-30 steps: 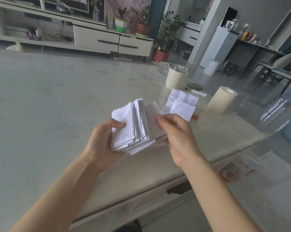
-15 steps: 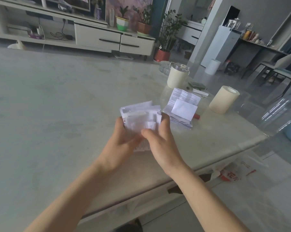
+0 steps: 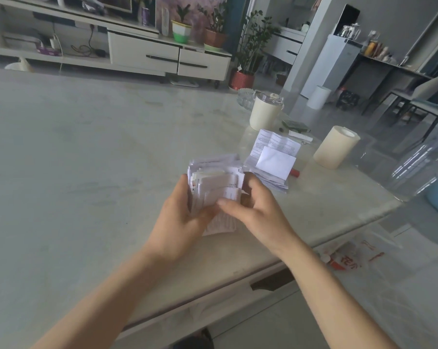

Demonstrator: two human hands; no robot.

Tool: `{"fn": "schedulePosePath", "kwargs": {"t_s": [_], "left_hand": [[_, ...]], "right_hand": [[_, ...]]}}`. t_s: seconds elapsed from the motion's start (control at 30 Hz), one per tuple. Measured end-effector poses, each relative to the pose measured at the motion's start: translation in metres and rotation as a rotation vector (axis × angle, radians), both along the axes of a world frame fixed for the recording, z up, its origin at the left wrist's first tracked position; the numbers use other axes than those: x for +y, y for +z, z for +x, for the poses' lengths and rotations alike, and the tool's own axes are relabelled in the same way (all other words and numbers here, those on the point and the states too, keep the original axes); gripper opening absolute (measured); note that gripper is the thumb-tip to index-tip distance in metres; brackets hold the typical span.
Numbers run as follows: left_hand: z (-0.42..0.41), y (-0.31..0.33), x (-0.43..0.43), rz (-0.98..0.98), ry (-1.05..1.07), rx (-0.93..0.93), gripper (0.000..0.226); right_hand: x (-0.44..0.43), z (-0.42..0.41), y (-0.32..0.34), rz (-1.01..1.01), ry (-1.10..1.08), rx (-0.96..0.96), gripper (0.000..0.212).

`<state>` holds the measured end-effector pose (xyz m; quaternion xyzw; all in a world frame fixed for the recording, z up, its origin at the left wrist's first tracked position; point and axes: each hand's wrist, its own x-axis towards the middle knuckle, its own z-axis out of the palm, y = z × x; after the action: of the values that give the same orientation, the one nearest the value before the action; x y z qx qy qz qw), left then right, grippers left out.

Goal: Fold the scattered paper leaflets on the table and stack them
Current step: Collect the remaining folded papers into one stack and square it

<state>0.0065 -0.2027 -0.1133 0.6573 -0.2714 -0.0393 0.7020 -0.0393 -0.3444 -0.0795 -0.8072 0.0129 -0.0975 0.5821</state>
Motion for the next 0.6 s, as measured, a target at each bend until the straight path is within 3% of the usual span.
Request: {"fn": "schedulePosePath", "kwargs": {"t_s": [0.07,0.2,0.3,0.37,0.6], "left_hand": [[0.002,0.003,0.0,-0.046,-0.049,0.111,0.048],[0.006,0.004,0.0,-0.14,-0.08,0.342,0.049],[0.007,0.006,0.001,-0.171,-0.108,0.42,0.047],[0.008,0.008,0.001,-0.177,-0.109,0.442,0.045],[0.012,0.009,0.002,-0.201,-0.1,0.483,0.039]], "right_hand": [[-0.016,0.006,0.012,0.015,-0.066,-0.026,0.014],[-0.075,0.03,0.02,-0.162,-0.646,-0.185,0.015],[-0.104,0.043,0.005,-0.156,-0.663,0.095,0.017],[-0.11,0.048,-0.003,-0.141,-0.695,0.179,0.017],[-0.096,0.033,0.014,0.14,-0.804,-0.074,0.008]]}}
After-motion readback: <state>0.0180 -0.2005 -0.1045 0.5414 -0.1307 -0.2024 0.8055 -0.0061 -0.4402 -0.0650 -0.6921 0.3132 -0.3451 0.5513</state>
